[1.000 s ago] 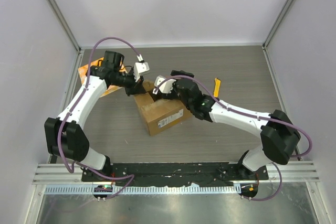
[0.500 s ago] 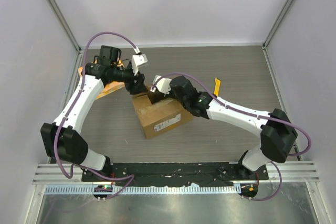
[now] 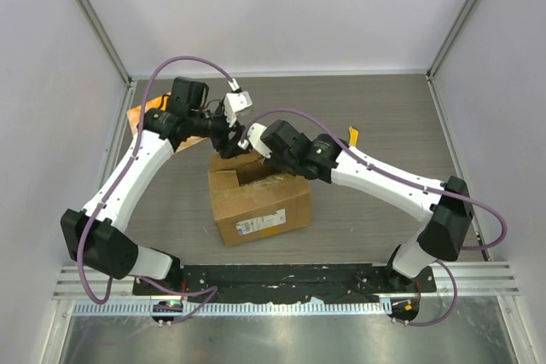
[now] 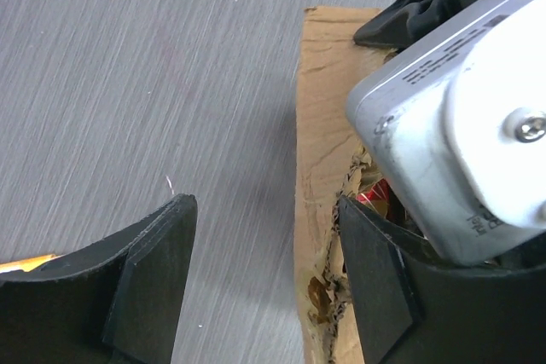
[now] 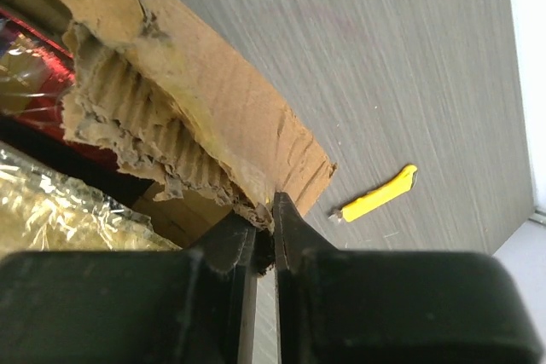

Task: Unpack the express box

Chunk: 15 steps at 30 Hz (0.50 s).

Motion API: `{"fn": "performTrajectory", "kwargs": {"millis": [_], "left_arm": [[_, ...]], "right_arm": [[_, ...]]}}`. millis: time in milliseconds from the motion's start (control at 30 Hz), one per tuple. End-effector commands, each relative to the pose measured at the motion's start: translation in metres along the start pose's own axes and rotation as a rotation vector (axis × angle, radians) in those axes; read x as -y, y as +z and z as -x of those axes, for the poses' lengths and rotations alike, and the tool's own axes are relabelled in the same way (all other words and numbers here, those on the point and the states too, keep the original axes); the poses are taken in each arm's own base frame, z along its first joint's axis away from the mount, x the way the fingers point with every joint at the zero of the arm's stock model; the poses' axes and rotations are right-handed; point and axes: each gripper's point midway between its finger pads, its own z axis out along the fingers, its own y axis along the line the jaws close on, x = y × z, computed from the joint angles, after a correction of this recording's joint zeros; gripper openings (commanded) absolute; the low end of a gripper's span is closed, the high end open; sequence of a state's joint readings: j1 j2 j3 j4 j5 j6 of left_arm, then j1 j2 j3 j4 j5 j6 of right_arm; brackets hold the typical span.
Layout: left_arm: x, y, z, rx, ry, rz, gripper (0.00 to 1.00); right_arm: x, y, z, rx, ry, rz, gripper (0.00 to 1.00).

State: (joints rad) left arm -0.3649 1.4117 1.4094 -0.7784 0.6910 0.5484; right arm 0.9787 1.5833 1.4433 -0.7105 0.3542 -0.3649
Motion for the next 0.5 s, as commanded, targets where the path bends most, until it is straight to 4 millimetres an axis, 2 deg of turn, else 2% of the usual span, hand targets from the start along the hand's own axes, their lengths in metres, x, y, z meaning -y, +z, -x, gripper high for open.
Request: {"fn": "performTrajectory", "kwargs": {"millis": [0,200,333,467], "left_arm": [[0.039,0.013,-0.004,-0.019,0.026,-0.102,0.72],[0.034,-0.003,0.019,0.027,0.029,-0.049,0.72],[0.039,-0.018,0.045,0.091,0.021,-0.084,0.73],[0.043,-0.039,0.059,0.167,-0.005,-0.132,0.79]], "right_arm": [[0.004,-0.023,0.064,0.196,0.192,0.006,0.01],[0.001,-0.019,0.057,0.171,0.146,-0.055,0.01],[0.000,-0.017,0.056,0.180,0.153,-0.063,0.01],[0.001,-0.014,0.054,0.180,0.176,-0.055,0.01]]}}
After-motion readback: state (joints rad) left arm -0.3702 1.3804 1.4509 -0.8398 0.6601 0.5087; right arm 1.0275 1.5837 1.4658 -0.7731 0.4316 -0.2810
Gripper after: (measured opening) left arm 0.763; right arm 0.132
